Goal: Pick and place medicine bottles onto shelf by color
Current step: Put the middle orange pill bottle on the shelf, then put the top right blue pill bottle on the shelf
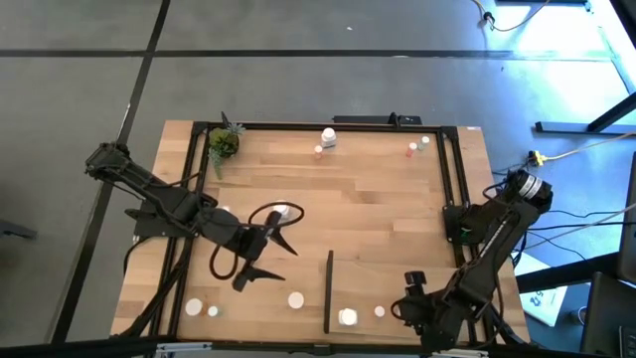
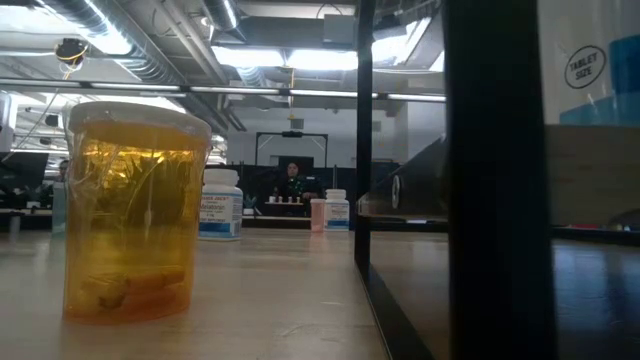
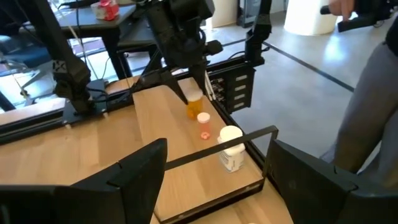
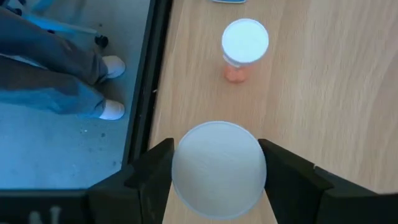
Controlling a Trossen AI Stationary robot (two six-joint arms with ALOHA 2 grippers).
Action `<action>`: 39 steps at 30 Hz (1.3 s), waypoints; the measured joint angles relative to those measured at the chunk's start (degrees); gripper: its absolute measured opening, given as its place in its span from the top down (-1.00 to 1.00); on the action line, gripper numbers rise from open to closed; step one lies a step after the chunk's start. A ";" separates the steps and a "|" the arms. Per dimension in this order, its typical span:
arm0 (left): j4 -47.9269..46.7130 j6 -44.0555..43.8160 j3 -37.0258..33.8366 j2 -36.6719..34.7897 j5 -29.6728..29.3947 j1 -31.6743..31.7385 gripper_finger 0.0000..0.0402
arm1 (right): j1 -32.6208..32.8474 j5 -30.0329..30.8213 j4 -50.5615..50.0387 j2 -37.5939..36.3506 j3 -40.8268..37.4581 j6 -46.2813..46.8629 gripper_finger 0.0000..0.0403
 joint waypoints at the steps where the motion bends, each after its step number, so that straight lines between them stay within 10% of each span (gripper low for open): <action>1: 0.00 0.05 0.00 0.00 0.00 -0.13 -0.38 | 0.00 0.00 0.03 0.13 0.00 -0.19 -0.09; 39: -0.13 0.01 0.00 0.00 -0.22 -0.11 -0.38 | 0.00 -2.50 -4.99 0.21 3.08 0.45 -0.29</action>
